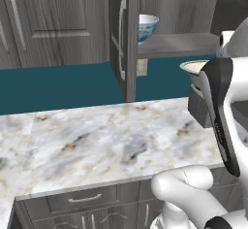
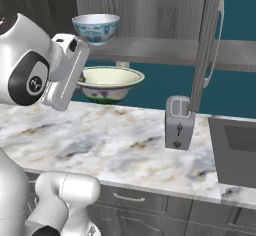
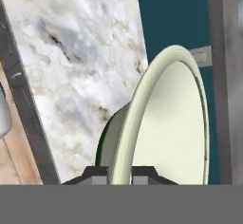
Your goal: Open the cabinet. Pick the bowls from the counter and place them in the cabinet. Then close the cabinet.
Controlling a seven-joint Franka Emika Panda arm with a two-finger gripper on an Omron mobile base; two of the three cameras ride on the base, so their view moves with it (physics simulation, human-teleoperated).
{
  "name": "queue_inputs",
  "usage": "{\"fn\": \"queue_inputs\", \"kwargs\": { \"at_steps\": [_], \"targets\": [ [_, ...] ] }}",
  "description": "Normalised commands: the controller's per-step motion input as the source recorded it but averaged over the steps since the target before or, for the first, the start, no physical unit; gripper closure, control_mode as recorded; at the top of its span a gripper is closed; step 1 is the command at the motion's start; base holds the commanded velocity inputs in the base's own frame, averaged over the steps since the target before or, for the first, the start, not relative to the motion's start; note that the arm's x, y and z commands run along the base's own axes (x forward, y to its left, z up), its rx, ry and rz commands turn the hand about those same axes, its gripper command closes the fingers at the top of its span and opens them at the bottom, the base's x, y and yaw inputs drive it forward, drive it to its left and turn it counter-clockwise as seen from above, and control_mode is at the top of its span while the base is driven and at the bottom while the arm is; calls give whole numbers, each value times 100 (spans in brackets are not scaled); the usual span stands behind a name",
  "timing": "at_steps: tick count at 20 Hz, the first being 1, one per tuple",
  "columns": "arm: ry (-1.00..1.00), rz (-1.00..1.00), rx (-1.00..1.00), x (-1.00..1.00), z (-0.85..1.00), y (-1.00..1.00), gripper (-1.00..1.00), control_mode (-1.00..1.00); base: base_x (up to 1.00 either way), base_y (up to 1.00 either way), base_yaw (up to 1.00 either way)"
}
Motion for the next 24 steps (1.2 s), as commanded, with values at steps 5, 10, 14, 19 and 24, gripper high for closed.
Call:
{"fn": "queue_inputs", "kwargs": {
  "at_steps": [5,10,14,19,24],
  "targets": [
    [-23,6,0,-5,47,-1,100,-100,0,0,0],
    [-19,7,0,0,3,0,100,-100,0,0,0],
    [-16,5,0,0,10,-1,100,-100,0,0,0],
    [-3,2,0,0,32,-13,100,-100,0,0,0],
    [3,0,0,0,43,-20,100,-100,0,0,0]
  ]
}}
